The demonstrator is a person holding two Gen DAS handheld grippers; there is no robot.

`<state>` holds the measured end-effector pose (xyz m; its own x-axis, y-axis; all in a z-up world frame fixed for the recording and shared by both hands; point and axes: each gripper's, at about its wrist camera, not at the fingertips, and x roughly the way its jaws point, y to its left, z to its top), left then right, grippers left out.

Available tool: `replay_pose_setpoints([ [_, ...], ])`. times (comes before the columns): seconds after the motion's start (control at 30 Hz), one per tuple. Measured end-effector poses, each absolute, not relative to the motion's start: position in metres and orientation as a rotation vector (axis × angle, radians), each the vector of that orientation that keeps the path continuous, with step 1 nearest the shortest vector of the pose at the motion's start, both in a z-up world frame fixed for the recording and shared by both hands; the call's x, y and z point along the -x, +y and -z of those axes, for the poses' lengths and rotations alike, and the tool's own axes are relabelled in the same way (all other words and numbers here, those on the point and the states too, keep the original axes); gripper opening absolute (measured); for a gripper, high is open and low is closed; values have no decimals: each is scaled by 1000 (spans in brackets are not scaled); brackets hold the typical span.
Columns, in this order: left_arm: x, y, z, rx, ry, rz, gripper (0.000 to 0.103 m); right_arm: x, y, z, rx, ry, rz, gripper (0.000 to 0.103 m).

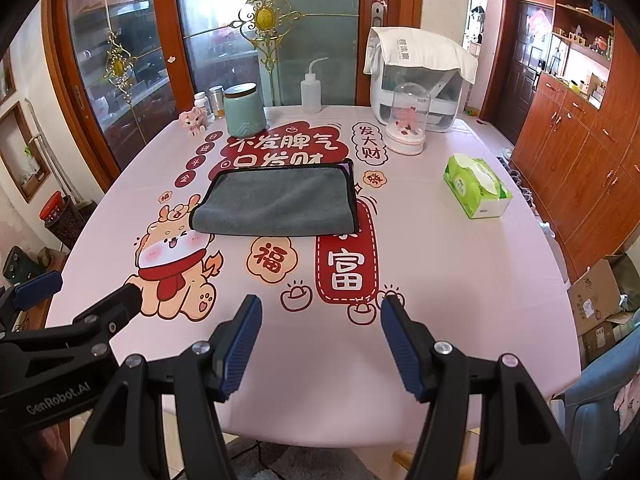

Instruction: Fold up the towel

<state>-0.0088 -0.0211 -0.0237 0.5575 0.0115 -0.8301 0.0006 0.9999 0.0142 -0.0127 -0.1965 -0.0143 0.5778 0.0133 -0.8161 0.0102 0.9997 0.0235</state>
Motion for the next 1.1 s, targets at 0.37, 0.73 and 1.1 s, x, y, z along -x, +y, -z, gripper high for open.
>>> replay_pose_setpoints([
  [0.37,5,-24,22,-18,984,5,103,12,-195,15,-28,958,18,62],
  [0.73,2,-24,23,-25,986,16,103,11,-193,16,-33,963,25,62],
  [1.1,2,-23,24,-23,984,18,103,11,-192,16,-33,961,26,62],
])
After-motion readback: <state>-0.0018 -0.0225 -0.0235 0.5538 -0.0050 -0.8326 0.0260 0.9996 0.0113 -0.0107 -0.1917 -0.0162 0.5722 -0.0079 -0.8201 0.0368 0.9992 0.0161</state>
